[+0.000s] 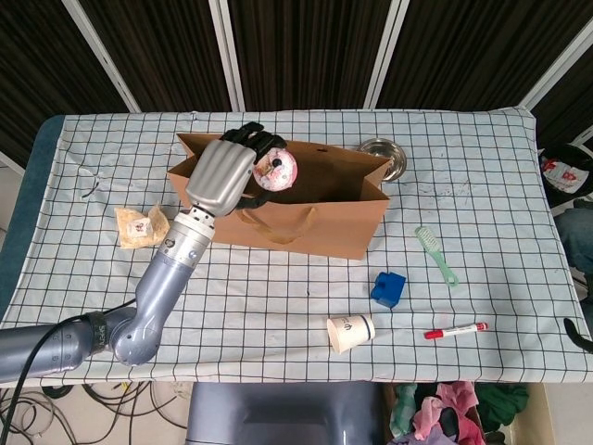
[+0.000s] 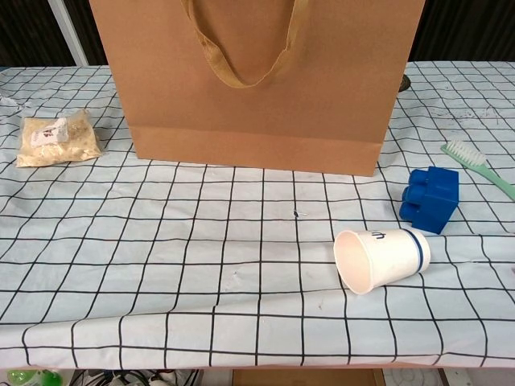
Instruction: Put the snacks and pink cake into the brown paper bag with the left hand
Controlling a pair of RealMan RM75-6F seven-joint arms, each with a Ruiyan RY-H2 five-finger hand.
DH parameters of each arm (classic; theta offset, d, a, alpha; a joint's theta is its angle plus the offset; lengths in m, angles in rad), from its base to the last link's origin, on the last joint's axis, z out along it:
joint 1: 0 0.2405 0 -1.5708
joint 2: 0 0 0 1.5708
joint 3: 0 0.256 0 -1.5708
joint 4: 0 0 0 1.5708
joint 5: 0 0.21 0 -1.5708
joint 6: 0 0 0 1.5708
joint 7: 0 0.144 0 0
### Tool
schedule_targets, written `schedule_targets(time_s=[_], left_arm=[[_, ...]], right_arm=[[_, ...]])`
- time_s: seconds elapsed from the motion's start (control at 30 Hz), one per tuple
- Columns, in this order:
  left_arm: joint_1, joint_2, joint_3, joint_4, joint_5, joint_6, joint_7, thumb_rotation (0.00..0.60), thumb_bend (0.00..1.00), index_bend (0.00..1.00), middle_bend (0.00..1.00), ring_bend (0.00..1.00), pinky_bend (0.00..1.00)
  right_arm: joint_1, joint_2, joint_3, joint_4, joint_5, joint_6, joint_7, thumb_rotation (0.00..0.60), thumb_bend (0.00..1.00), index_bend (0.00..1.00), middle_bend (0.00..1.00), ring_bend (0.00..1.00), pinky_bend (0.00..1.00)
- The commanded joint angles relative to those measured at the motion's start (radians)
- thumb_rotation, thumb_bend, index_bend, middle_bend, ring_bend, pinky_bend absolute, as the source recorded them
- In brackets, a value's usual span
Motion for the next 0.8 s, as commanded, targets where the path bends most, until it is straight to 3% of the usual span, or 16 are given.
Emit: schedule_targets(time_s=[0.03,0.13,0.23,0.47,0.6,0.7,0.8], left_arm=[[-0.022,0.017,0.01,-0.01,-0.108,-0.014,0.056,0.6,0.01,0.16,0.06,0.0,0.05],[-0.017,0.027,-0.008,-0.035,-0.127,0.005,0.029,0.6,0.0,0.15,0.04,0.0,0.04],[0.029,0.076,-0.025,-0.105,-0.066,0.07,-0.016,0.6,0.0,0.15,0.05,0.0,0.04],[0.159,0.208,0.008,-0.256,0.06,0.191,-0.046,0.6,0.03,0.16,0.13,0.0,0.12],[0.258,0.281,0.057,-0.328,0.145,0.249,-0.08,0.6,0.03,0.16,0.14,0.0,0.13],[0.395,0.365,0.146,-0.378,0.247,0.301,-0.151,0.6,0.03,0.16,0.13,0.0,0.12],[0.485,0.402,0.23,-0.339,0.332,0.294,-0.239,0.6,0.03,0.15,0.12,0.0,0.12]], right_arm=[[-0.001,0.001,0.001,0.0,-0.001,0.001,0.005,0.6,0.21,0.2,0.11,0.25,0.33],[-0.002,0.003,0.002,0.0,-0.003,0.003,0.009,0.6,0.21,0.2,0.11,0.25,0.33],[-0.003,0.005,0.003,0.0,-0.005,0.008,0.015,0.6,0.21,0.2,0.11,0.25,0.33],[-0.002,0.003,-0.002,-0.002,-0.017,0.01,0.01,0.6,0.21,0.2,0.11,0.25,0.33],[-0.002,0.002,-0.003,-0.005,-0.019,0.012,0.005,0.6,0.21,0.2,0.11,0.25,0.33],[-0.002,-0.001,-0.003,-0.003,-0.015,0.011,-0.001,0.6,0.21,0.2,0.11,0.25,0.33],[-0.001,-0.003,-0.002,-0.003,-0.011,0.008,-0.007,0.6,0.21,0.2,0.11,0.25,0.33]])
